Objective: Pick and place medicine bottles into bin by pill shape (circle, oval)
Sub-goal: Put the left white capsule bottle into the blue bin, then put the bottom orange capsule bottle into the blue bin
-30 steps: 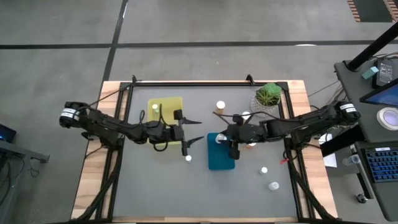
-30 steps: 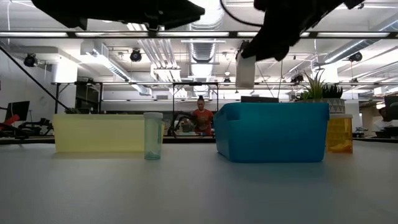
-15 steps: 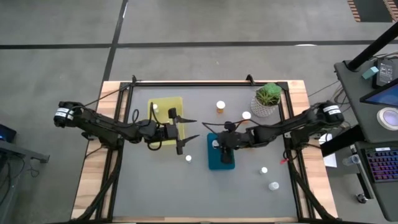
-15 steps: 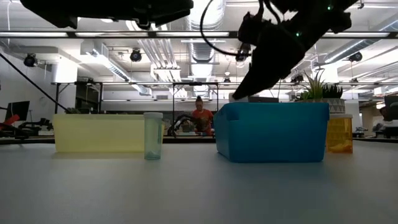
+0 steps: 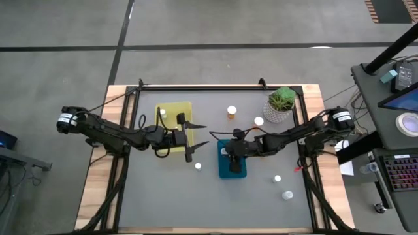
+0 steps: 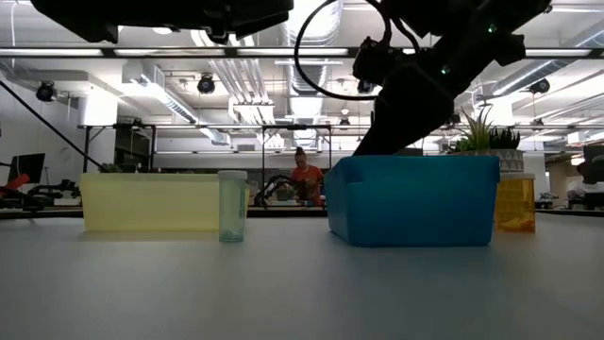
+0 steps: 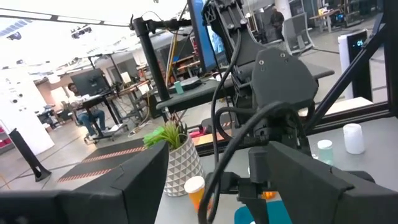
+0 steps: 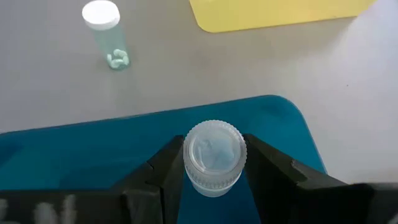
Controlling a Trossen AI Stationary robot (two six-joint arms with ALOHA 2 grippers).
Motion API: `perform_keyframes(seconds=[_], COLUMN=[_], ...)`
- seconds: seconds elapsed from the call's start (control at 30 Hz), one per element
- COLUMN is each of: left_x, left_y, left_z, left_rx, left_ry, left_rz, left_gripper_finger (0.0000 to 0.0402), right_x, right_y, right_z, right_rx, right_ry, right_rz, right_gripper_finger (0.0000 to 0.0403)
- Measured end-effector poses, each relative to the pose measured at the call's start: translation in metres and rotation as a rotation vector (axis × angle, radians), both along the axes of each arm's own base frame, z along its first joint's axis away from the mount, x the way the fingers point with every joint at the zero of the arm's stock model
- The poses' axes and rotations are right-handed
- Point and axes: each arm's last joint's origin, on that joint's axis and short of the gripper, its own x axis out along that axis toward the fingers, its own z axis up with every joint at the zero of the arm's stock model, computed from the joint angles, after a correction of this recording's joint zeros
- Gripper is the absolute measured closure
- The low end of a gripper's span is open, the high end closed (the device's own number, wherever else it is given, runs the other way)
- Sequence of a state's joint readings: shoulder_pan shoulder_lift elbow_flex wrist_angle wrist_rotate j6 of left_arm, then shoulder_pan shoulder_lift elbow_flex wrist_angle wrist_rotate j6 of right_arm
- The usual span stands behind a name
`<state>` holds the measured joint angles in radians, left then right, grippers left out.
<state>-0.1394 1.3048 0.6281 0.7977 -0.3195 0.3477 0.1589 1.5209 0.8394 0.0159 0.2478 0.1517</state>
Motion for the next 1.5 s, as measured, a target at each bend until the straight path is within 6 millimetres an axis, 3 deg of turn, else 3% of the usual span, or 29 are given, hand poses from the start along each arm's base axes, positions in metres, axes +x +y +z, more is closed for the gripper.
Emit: perform_keyframes(seconds=[0.3,0.93,1.23,1.5], left_x=[0.000,0.000,0.000,0.000], left_y=[0.000,0.000,0.000,0.000], left_z=[0.000,0.000,-0.001,-0.001], left_rx=[-0.001,-0.001,-0.001,-0.008], left_ry=[-0.004,-0.004,0.005,0.011], left_rz=[0.000,0.000,-0.001,-0.001], left_gripper_finger=[0.0145,0.0145,0.0145,0.0145], right_x=[0.000,0.000,-0.007,-0.033], right_y=[-0.002,-0.002,0.000,0.001], right_z=[0.000,0.002,0.042,0.081], right_rx=[-0.003,-0.008,0.003,0.126], right_ry=[-0.002,-0.002,-0.014,0.000], right_rz=[-0.012,-0.019,-0.016,-0.111], right_gripper_finger=[0.0255,0.0207,0.0209,0.0213])
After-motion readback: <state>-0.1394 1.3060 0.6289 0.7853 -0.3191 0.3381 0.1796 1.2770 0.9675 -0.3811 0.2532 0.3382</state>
